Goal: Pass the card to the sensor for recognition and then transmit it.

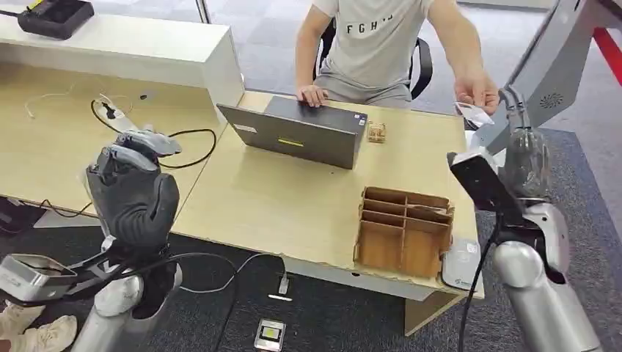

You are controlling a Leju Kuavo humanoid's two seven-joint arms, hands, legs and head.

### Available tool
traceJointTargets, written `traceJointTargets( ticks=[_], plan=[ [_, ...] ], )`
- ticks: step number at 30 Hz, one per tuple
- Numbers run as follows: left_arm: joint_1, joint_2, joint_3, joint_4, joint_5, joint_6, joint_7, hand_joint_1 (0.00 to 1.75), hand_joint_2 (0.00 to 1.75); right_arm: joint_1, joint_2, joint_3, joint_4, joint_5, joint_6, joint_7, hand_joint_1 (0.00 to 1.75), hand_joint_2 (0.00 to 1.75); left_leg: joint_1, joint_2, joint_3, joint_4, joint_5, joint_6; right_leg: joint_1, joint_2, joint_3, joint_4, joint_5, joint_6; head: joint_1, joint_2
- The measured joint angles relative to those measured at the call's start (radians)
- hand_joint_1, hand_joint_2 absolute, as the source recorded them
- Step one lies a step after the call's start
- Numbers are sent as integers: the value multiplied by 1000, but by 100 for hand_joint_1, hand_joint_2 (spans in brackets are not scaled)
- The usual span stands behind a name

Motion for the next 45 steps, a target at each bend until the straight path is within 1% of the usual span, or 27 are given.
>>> traceJointTargets(
  ticks=[2, 4, 6, 12, 14, 15, 16, 17, 19, 23, 28, 31, 35, 37, 43, 45],
  plan=[
    [-3, -2, -3, 4, 2, 0, -1, 113, 175, -46, 0, 11, 74, 4, 0, 1, 0, 175, 0, 0, 0, 0, 0, 0, 0, 0, 0, 0, 0, 0, 0, 0],
    [-7, -2, -8, 8, 3, 1, -2, 117, 175, -77, 1, 23, 133, 9, 2, 2, 0, 175, 0, 0, 0, 0, 0, 0, 0, 0, 0, 0, 0, 0, -1, 0],
    [-12, -5, -10, 13, 6, 3, -8, 120, 175, -102, 2, 37, 193, 29, 14, 22, 0, 175, 0, 0, 0, 0, 0, 0, 0, 0, 0, 0, 0, 0, -1, 0],
    [-17, -13, -12, 19, 9, 0, -19, 119, 175, -192, 12, 98, 357, 142, 38, 82, 0, 175, 0, 0, -1, 0, 0, 0, 0, 0, -1, 0, 0, 0, 0, 0],
    [-17, -13, -13, 19, 9, 0, -22, 127, 175, -217, 15, 120, 411, 168, 45, 100, 0, 175, 0, 0, -1, 0, 0, 0, 0, 0, 0, 0, 0, 0, 0, 0],
    [-16, -13, -13, 19, 9, 1, -22, 127, 175, -225, 16, 128, 433, 177, 46, 105, 2, 175, 0, 0, -1, 0, 0, 0, 0, 0, 0, 0, 0, 0, 0, 0],
    [-15, -13, -13, 19, 9, 3, -22, 126, 175, -232, 15, 135, 452, 182, 48, 109, 106, 175, 0, 0, -1, 0, 0, 0, 0, 0, 0, 0, 0, 0, 0, 0],
    [-15, -13, -13, 19, 9, 4, -22, 126, 175, -238, 15, 141, 474, 183, 49, 115, 175, 175, 0, 0, -1, 0, 0, 0, 0, 0, 0, 0, 0, 0, 0, 0],
    [-15, -13, -13, 19, 10, 6, -22, 124, 175, -244, 15, 148, 504, 187, 48, 118, 175, 175, 0, 0, 0, 0, 0, 0, 0, 0, -1, 0, 0, 0, -1, 0],
    [-15, -13, -12, 19, 11, 6, -22, 126, 175, -249, 12, 164, 550, 199, 52, 120, 175, 175, 0, 0, 0, 0, 0, 0, 0, 0, -1, 0, 0, 0, 0, 0],
    [-15, -13, -12, 19, 13, 6, -22, 124, 175, -249, 12, 178, 584, 206, 52, 128, 175, 175, 0, 0, 0, 0, 0, 0, 0, 0, -1, 0, 0, 0, 0, 0],
    [-14, -13, -12, 19, 16, 6, -22, 129, 175, -249, 12, 184, 599, 206, 52, 131, 175, 175, 0, 0, 0, 0, 0, 0, 0, 0, -1, 0, 0, 0, 0, 0],
    [-9, -13, -7, 19, 16, 6, -22, 129, 175, -249, 12, 190, 613, 206, 52, 132, 175, 175, 0, 0, 0, 0, 0, 0, 0, 0, 0, 0, 0, 0, 0, 0],
    [-6, -13, -5, 19, 16, 6, -22, 126, 175, -249, 12, 193, 619, 204, 51, 132, 175, 175, 0, 0, 0, 0, 0, 0, 0, 0, 0, 0, 0, 0, 0, 0],
    [5, -13, 0, 18, 16, 4, -22, 127, 175, -249, 13, 198, 632, 197, 35, 121, 175, 175, 0, 0, 0, 0, 0, 0, 0, 0, 0, 0, 0, 0, 0, 0],
    [7, -13, 1, 18, 16, 3, -22, 124, 175, -249, 13, 198, 633, 195, 27, 116, 175, 175, 0, 0, 0, 0, 0, 0, 0, 0, 0, 0, 0, 0, 0, 0]
  ],
)
